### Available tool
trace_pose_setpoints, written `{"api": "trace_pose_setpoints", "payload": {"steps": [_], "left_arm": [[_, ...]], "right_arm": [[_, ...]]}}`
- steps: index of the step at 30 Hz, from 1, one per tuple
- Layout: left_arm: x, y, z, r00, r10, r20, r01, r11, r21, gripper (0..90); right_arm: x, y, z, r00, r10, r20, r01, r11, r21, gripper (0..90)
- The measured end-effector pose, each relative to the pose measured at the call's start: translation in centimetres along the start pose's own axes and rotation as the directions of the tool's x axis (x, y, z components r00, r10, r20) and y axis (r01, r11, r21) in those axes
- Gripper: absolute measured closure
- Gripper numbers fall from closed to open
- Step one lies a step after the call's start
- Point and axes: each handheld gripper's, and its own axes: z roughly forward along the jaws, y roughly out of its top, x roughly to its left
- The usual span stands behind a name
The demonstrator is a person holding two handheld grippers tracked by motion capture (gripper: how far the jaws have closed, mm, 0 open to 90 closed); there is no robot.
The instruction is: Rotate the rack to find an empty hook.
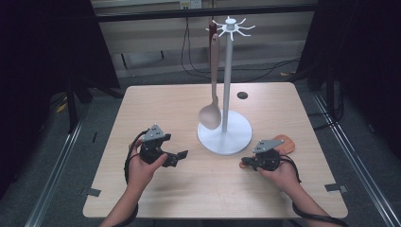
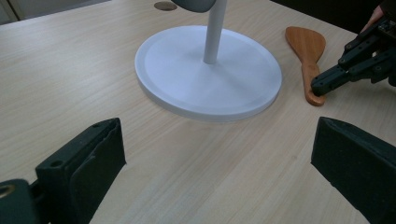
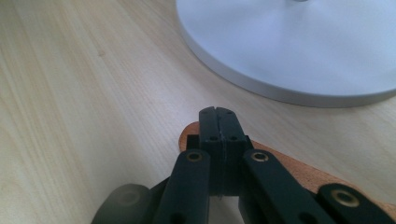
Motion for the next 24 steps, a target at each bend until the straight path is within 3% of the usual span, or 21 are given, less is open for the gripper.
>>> {"api": "trace_pose_setpoints", "payload": {"steps": [12, 24], "left_arm": [[0.0, 0.1, -0.1, 1.0000, 0.007, 0.000, -0.007, 1.0000, 0.002, 2.7], [-0.1, 0.0, 0.1, 1.0000, 0.006, 0.000, -0.006, 1.0000, 0.005, 2.7]], "right_arm": [[2.5, 1.0, 1.3, 0.9976, -0.031, -0.061, 0.031, 1.000, 0.000, 90.0], [3.9, 1.9, 2.4, 0.9945, -0.046, -0.094, 0.046, 0.999, -0.007, 90.0]]}}
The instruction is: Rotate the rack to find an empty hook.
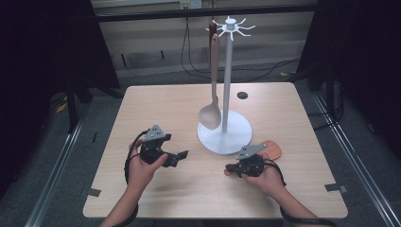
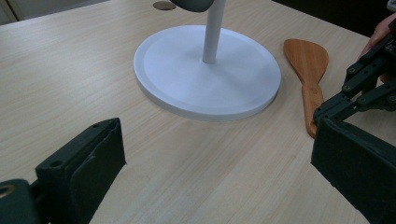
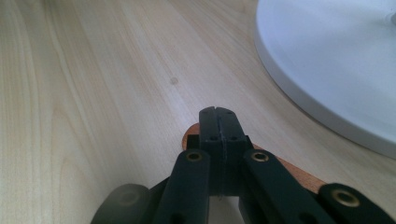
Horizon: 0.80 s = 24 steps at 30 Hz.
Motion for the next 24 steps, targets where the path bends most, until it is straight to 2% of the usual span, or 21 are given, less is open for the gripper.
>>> {"api": "trace_pose_setpoints", "payload": {"steps": [7, 9, 11, 14, 16, 17, 21, 24], "left_arm": [[0.0, 0.0, -0.1, 1.0000, 0.002, -0.004, -0.002, 1.0000, 0.002, 2.7], [0.1, 0.0, -0.2, 1.0000, 0.000, -0.001, 0.000, 1.0000, -0.002, 2.7], [0.1, 0.0, -0.2, 1.0000, -0.004, -0.001, 0.004, 1.0000, -0.002, 2.7], [0.2, -0.1, -0.1, 0.9999, -0.010, -0.003, 0.010, 0.9999, -0.005, 2.7], [0.2, -0.1, -0.1, 0.9999, -0.011, -0.001, 0.011, 0.9999, -0.002, 2.7], [0.2, -0.2, -0.1, 0.9999, -0.011, -0.001, 0.011, 0.9999, -0.003, 2.7], [0.2, -0.1, 0.0, 0.9999, -0.009, -0.005, 0.009, 1.0000, 0.005, 2.7], [0.2, -0.1, 0.0, 1.0000, -0.008, -0.004, 0.008, 1.0000, 0.005, 2.7]], "right_arm": [[0.1, 0.3, 0.3, 0.9999, -0.005, -0.011, 0.005, 1.000, 0.006, 89.6], [0.0, 0.5, 0.1, 0.9998, -0.013, -0.017, 0.013, 1.000, 0.005, 85.4], [-0.3, 0.8, -0.3, 0.9998, -0.018, -0.005, 0.018, 1.000, 0.006, 81.1], [-1.3, 1.4, -1.4, 0.9986, -0.049, -0.019, 0.049, 0.999, -0.005, 72.1], [-1.9, 1.7, -2.1, 0.9972, -0.068, -0.031, 0.068, 0.998, 0.013, 69.2], [-2.3, 1.8, -2.5, 0.9953, -0.093, -0.027, 0.093, 0.995, 0.022, 67.3], [-3.5, 1.8, -3.1, 0.9915, -0.124, -0.040, 0.127, 0.987, 0.096, 58.6], [-4.3, 1.6, -3.1, 0.9880, -0.153, -0.020, 0.155, 0.977, 0.144, 49.9]]}}
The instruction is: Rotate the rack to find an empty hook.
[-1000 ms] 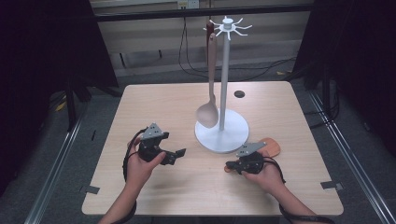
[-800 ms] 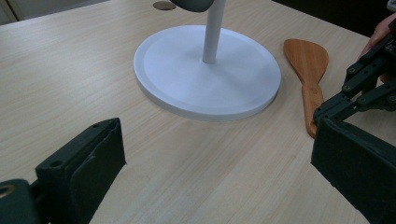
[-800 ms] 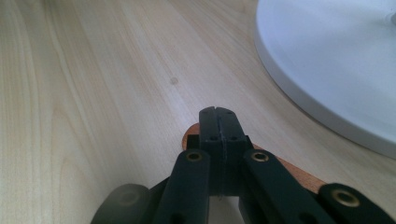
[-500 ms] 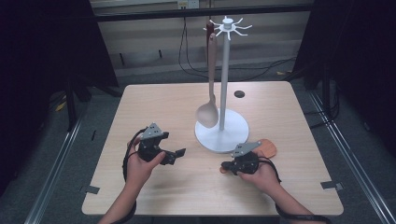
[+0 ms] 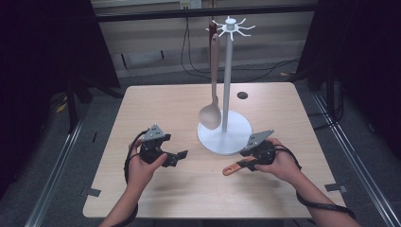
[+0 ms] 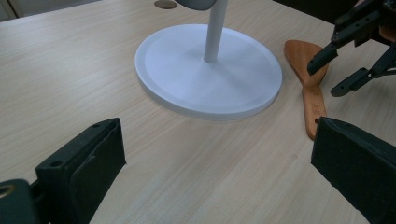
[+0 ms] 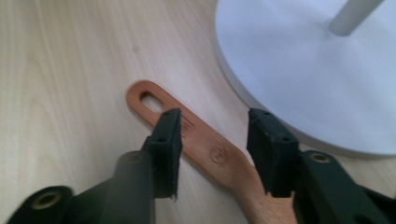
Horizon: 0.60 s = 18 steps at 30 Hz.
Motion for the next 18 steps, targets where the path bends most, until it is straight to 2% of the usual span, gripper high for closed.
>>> {"api": "trace_pose_setpoints", "payload": {"steps": [4, 6, 9, 12, 16, 18], "left_arm": [[0.0, -0.1, 0.1, 0.9999, -0.010, 0.007, 0.010, 0.9999, -0.007, 2.7], [0.1, -0.1, 0.1, 0.9999, -0.010, 0.007, 0.010, 0.9999, -0.007, 2.7], [0.1, -0.1, 0.0, 1.0000, -0.008, 0.004, 0.008, 0.9999, -0.006, 2.7], [0.2, -0.1, -0.1, 1.0000, -0.004, 0.003, 0.004, 1.0000, -0.007, 2.7], [0.2, 0.0, -0.2, 1.0000, -0.003, -0.002, 0.003, 1.0000, -0.005, 2.7], [0.3, 0.0, -0.3, 1.0000, -0.004, 0.002, 0.004, 0.9999, -0.010, 2.7]], "right_arm": [[-0.6, -0.5, 0.5, 0.9989, 0.017, -0.043, -0.016, 1.000, 0.024, 41.2], [-0.7, -0.7, 0.8, 0.9991, 0.008, -0.042, -0.006, 0.998, 0.058, 37.4], [-1.0, -0.9, 1.3, 0.9985, 0.001, -0.055, 0.004, 0.997, 0.080, 32.5], [-1.1, -0.9, 1.6, 0.9982, -0.020, -0.055, 0.026, 0.995, 0.098, 34.2], [-0.9, -0.7, 1.8, 0.9969, -0.022, -0.076, 0.028, 0.996, 0.086, 43.2], [-0.5, -0.6, 1.7, 0.9960, -0.008, -0.089, 0.017, 0.995, 0.102, 46.6]]}}
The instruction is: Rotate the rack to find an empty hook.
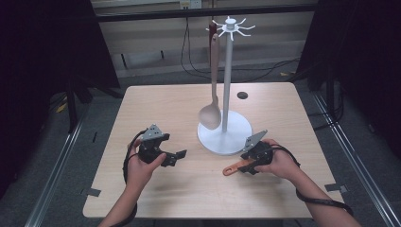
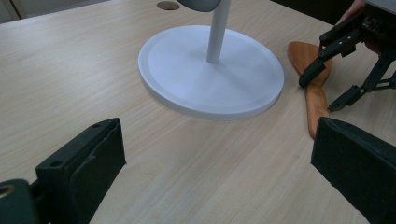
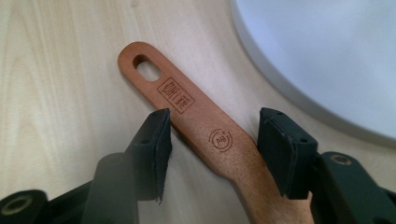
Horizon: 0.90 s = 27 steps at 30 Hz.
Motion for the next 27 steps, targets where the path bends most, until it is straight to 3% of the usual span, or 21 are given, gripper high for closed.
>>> {"api": "trace_pose_setpoints", "payload": {"steps": [6, 12, 14, 20, 26, 27], "left_arm": [[-0.1, 0.1, 0.0, 1.0000, -0.004, -0.004, 0.004, 1.0000, -0.005, 2.7], [-0.2, 0.1, 0.1, 1.0000, 0.001, -0.001, -0.001, 1.0000, -0.002, 2.7], [-0.2, 0.0, 0.1, 1.0000, -0.005, -0.001, 0.005, 1.0000, 0.002, 2.7], [-0.1, 0.0, 0.1, 1.0000, -0.006, 0.000, 0.006, 1.0000, -0.001, 2.7], [-0.1, 0.0, 0.0, 1.0000, -0.003, -0.005, 0.003, 1.0000, 0.005, 2.7], [-0.1, 0.0, 0.0, 1.0000, -0.004, -0.002, 0.004, 1.0000, 0.000, 2.7]], "right_arm": [[0.6, 0.3, -0.5, 0.9996, 0.026, -0.010, -0.025, 0.997, 0.072, 54.5], [1.2, 0.8, -0.6, 0.9999, 0.015, 0.000, -0.015, 0.992, 0.129, 63.4], [1.5, 1.0, -0.6, 0.9996, 0.029, 0.008, -0.030, 0.988, 0.155, 63.7], [1.7, 1.7, -0.5, 0.9998, 0.015, 0.015, -0.018, 0.978, 0.207, 62.9], [1.6, 2.6, -0.2, 0.9996, -0.026, 0.013, 0.022, 0.961, 0.274, 60.3], [1.6, 2.7, -0.2, 0.9998, -0.016, 0.010, 0.013, 0.960, 0.281, 60.3]]}}
